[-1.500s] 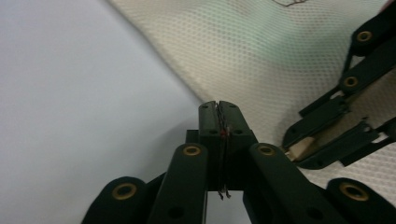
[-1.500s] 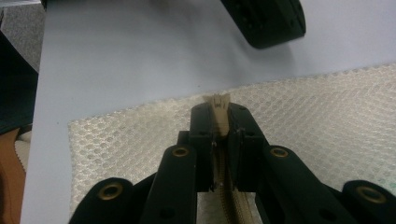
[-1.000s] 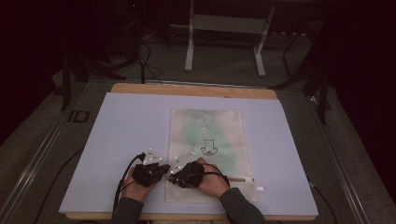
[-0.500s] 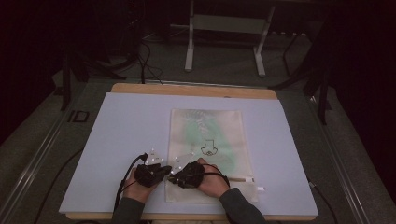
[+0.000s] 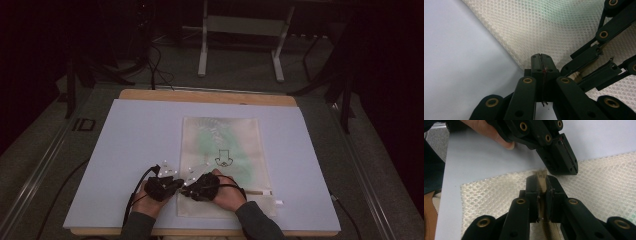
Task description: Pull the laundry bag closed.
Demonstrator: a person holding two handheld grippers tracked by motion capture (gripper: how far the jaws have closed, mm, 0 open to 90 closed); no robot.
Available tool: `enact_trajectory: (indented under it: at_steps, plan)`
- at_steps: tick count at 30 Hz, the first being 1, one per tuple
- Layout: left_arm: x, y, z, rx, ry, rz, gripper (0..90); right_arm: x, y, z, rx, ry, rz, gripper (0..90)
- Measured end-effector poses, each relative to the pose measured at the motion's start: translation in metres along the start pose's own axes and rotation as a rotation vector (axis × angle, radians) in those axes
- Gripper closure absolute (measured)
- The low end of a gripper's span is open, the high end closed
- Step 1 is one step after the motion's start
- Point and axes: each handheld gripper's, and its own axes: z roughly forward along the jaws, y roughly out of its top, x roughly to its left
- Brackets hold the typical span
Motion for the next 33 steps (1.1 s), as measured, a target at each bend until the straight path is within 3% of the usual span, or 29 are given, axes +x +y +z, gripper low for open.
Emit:
enact_trajectory:
  at_steps: [7,17,33]
  plan:
    - [0.001,0.001,0.0,0.004,-0.004,0.0,89.8,0.0,-0.002,-0.003,0.014,-0.009,-0.004,82.5]
    - [-0.001,0.001,0.0,0.006,0.006,0.005,89.8,-0.004,-0.011,-0.012,0.015,-0.003,0.03,82.4]
    - [-0.001,0.001,0.0,0.005,0.006,0.007,89.7,0.0,-0.011,-0.015,0.05,-0.026,-0.015,82.3]
